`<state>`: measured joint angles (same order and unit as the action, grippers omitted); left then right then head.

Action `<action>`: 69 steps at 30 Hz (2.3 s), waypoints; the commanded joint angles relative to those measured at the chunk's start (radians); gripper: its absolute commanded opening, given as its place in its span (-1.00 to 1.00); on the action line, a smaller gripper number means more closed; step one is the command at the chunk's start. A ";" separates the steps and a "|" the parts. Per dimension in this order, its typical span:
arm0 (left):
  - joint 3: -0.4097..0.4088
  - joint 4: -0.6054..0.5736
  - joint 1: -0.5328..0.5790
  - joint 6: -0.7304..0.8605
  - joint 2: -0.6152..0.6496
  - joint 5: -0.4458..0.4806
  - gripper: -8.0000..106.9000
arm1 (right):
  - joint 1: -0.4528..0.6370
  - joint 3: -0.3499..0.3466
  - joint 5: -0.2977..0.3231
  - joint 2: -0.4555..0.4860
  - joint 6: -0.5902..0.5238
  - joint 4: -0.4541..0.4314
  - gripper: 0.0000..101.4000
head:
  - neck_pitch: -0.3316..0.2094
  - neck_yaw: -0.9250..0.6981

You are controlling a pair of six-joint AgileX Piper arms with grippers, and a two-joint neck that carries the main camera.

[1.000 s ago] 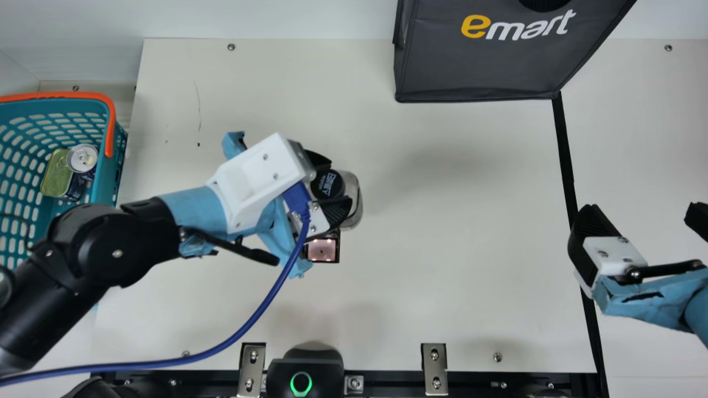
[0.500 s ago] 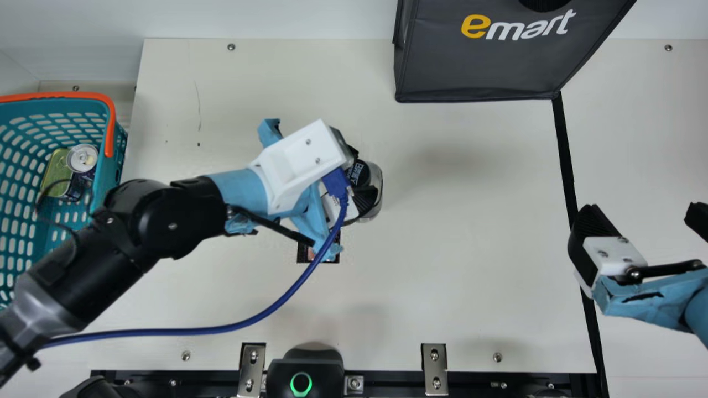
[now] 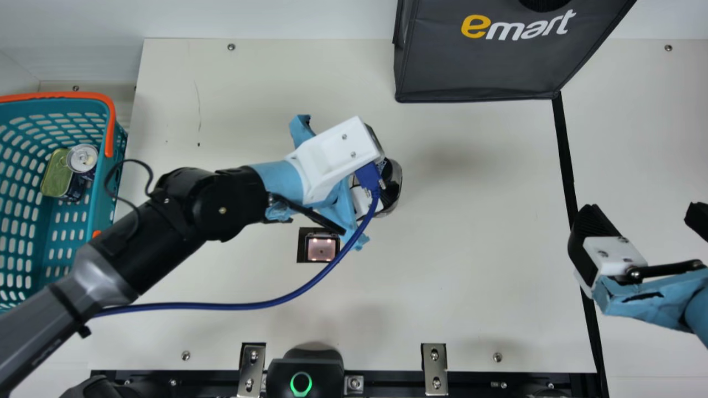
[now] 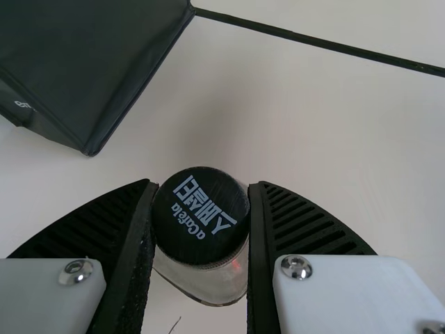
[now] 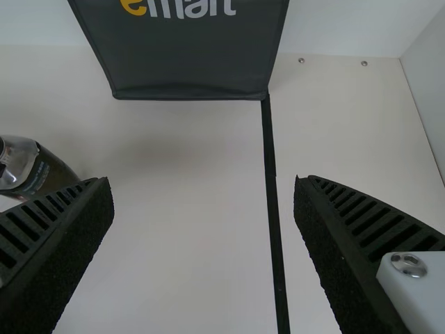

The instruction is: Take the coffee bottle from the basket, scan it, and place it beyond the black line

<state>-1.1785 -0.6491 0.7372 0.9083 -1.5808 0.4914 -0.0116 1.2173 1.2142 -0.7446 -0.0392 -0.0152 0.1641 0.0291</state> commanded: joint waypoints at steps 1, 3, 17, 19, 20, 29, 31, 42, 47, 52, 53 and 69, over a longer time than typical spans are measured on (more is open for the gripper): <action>-0.004 0.002 0.003 0.003 -0.014 -0.009 -0.68 | 0.000 0.000 0.000 0.000 0.000 0.000 0.79 | -0.026 -0.002; -0.006 0.003 0.008 0.007 -0.027 -0.019 -0.68 | 0.000 0.000 0.000 0.000 0.000 0.000 0.79 | -0.026 -0.002; -0.013 0.013 0.043 0.010 -0.077 -0.073 -0.68 | 0.000 0.000 0.000 0.000 0.000 0.000 0.79 | -0.026 -0.002; -0.015 0.016 0.047 0.008 -0.081 -0.079 -0.68 | 0.000 0.000 0.000 0.000 0.000 0.000 0.79 | -0.026 -0.002; -0.016 0.017 0.048 0.008 -0.083 -0.080 -0.62 | 0.000 0.000 0.000 0.000 0.000 0.000 0.79 | -0.026 -0.002; -0.027 0.027 0.056 0.006 -0.095 -0.087 -0.10 | 0.000 0.000 0.001 0.000 0.000 0.000 0.79 | -0.026 -0.002; -0.029 0.029 0.056 0.004 -0.097 -0.087 0.02 | 0.000 0.000 0.000 0.000 0.000 0.000 0.79 | -0.026 -0.002; -0.037 0.032 0.053 0.004 -0.100 -0.078 0.66 | 0.000 0.000 0.000 0.000 0.000 0.000 0.79 | -0.026 -0.002; -0.039 0.032 0.048 0.006 -0.099 -0.073 0.71 | 0.000 0.000 0.000 0.000 0.000 0.000 0.79 | -0.026 -0.002; -0.041 0.035 0.042 -0.001 -0.096 -0.070 0.71 | 0.000 0.000 0.000 0.000 0.000 0.000 0.79 | -0.026 -0.002; -0.041 0.037 0.041 -0.005 -0.094 -0.070 0.71 | 0.000 0.000 0.000 0.000 0.000 0.000 0.79 | -0.026 -0.002; -0.027 0.117 0.010 -0.183 -0.027 -0.067 0.71 | 0.000 0.000 0.000 0.000 0.000 0.000 0.79 | -0.026 -0.002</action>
<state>-1.2093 -0.5425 0.7497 0.7477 -1.6135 0.4236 -0.0116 1.2173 1.2141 -0.7446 -0.0392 -0.0152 0.1641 0.0291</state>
